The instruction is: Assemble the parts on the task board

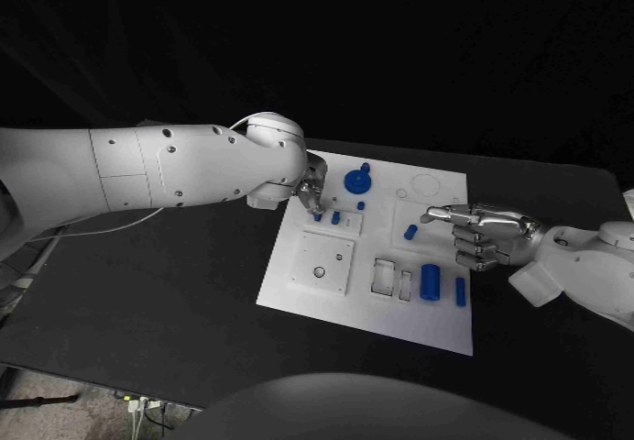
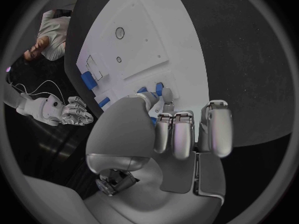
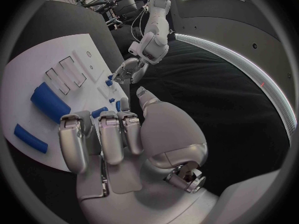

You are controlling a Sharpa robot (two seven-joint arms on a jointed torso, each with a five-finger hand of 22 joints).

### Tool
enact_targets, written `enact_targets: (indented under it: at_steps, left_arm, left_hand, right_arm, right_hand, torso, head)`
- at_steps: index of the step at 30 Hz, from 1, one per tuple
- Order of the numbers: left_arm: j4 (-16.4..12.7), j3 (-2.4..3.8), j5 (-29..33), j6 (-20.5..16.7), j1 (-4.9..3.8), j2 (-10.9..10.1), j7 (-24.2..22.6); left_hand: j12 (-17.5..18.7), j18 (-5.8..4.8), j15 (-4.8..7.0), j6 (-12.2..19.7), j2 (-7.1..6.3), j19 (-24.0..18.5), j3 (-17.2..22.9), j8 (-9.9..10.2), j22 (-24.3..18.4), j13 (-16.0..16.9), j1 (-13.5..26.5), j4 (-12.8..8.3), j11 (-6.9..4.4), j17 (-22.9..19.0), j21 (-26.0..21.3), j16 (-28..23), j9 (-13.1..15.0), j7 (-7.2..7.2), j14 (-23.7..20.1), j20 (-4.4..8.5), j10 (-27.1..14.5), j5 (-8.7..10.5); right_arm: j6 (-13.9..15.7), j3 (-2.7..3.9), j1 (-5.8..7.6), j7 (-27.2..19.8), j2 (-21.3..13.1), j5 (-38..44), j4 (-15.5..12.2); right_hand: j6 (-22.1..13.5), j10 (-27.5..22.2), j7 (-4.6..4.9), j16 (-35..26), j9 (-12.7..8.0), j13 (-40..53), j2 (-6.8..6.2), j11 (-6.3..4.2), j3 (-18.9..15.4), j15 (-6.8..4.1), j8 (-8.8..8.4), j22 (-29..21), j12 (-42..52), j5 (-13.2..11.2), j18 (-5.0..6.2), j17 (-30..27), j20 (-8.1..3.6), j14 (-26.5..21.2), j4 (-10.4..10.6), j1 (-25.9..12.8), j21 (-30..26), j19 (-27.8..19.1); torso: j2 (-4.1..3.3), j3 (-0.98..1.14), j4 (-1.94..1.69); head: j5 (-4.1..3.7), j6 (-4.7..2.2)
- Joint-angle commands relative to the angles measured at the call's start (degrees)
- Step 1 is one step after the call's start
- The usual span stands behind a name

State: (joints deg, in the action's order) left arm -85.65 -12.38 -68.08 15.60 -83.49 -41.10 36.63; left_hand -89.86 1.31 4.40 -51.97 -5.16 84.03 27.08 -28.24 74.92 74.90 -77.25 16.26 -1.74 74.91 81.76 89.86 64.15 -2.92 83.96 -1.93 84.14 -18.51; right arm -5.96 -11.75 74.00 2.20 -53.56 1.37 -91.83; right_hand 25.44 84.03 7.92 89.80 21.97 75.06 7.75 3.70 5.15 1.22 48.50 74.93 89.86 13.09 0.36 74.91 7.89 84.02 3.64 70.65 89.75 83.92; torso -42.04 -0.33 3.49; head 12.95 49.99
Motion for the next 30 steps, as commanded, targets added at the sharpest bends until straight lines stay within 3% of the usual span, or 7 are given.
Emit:
enact_targets:
  at_steps: [1, 18, 22, 25, 30]
  left_arm:
    - [-0.26, 0.01, -0.03, 0.11, 0.05, 0.10, -0.81]
    - [-0.15, -0.02, -0.76, 0.38, 0.18, 0.18, -0.76]
    - [-0.16, -0.08, -0.42, 0.86, 0.26, 0.28, -0.84]
    - [-0.06, -0.13, 0.05, 1.29, 0.34, 0.39, -0.83]
    - [0.15, -0.18, 0.43, 1.61, 0.44, 0.49, -0.77]
  left_hand:
    - [-0.14, 0.64, -0.45, -0.05, 0.48, 1.81, 6.56, -0.20, 12.49, 15.10, 0.04, -6.29, 0.39, 15.09, -0.34, 0.14, 0.12, 0.22, 6.04, -0.43, 5.86, -0.13]
    - [-0.14, 0.69, -0.53, 0.16, 0.11, 1.67, 5.96, -0.21, 12.42, 15.10, 0.43, -6.10, 0.48, 15.09, -0.56, 0.14, 0.02, 0.17, 6.04, -0.52, 5.86, -0.14]
    - [-0.14, 0.71, -0.49, 0.61, -1.11, 1.56, 2.55, 0.41, 12.39, 15.10, 2.32, -4.86, 0.34, 15.09, -0.70, 0.14, -0.95, 0.59, 6.04, -0.68, 5.86, 2.87]
    - [-0.14, 0.75, -0.43, 0.39, -1.01, 1.50, 0.26, 0.69, 12.35, 15.10, 3.47, -3.78, 0.20, 15.09, -0.82, 0.14, -1.70, 0.77, 6.04, -0.59, 5.86, 5.10]
    - [-0.14, 0.80, -0.45, 0.33, -0.54, 1.36, -2.93, 1.02, 12.27, 15.10, 5.63, -1.70, 0.27, 15.09, -1.12, 0.14, -2.57, 0.65, 6.04, -0.58, 5.86, 7.24]
  right_arm:
    - [-1.15, -0.01, -0.09, -0.66, 0.09, 0.17, 0.01]
    - [-1.21, -0.01, -0.14, -0.90, 0.05, 0.20, -0.02]
    - [-1.20, -0.01, -0.14, -0.90, 0.05, 0.20, -0.01]
    - [-1.22, -0.01, -0.15, -0.87, 0.06, 0.20, 0.00]
    - [-1.20, -0.01, -0.15, -0.83, 0.01, 0.21, 0.01]
  right_hand:
    - [0.33, 5.97, 0.00, 0.20, -0.09, 14.94, 0.29, -0.17, -0.12, -0.31, 0.15, 15.07, 0.14, 0.14, -0.36, 15.09, -0.49, 5.98, -0.34, 0.35, 0.25, 6.08]
    - [0.24, 5.97, 0.02, 0.20, -0.16, 14.94, 0.24, -0.16, -0.11, -0.30, 0.14, 15.07, 0.14, 0.02, -0.36, 15.09, -0.48, 5.98, -0.51, 0.52, 0.25, 6.08]
    - [0.24, 5.97, 0.02, 0.20, -0.16, 14.94, 0.24, -0.16, -0.11, -0.30, 0.14, 15.07, 0.14, 0.02, -0.36, 15.09, -0.48, 5.98, -0.51, 0.52, 0.25, 6.08]
    - [0.21, 5.97, 0.03, 0.20, -0.17, 14.94, 0.22, -0.16, -0.12, -0.30, 0.14, 15.07, 0.14, 0.00, -0.36, 15.09, -0.48, 5.98, -0.54, 0.54, 0.25, 6.08]
    - [0.20, 5.97, 0.03, 0.20, -0.18, 14.94, 0.22, -0.16, -0.12, -0.30, 0.14, 15.07, 0.14, -0.01, -0.36, 15.09, -0.48, 5.98, -0.55, 0.55, 0.25, 6.08]
  torso:
    - [0.04, 0.01, -0.02]
    - [0.00, 0.02, -0.02]
    - [0.01, 0.01, -0.02]
    - [0.03, 0.02, -0.01]
    - [-0.01, 0.02, -0.03]
  head:
    - [0.03, 0.01]
    - [0.02, 0.01]
    - [0.04, 0.01]
    - [0.02, 0.01]
    - [-0.01, 0.01]
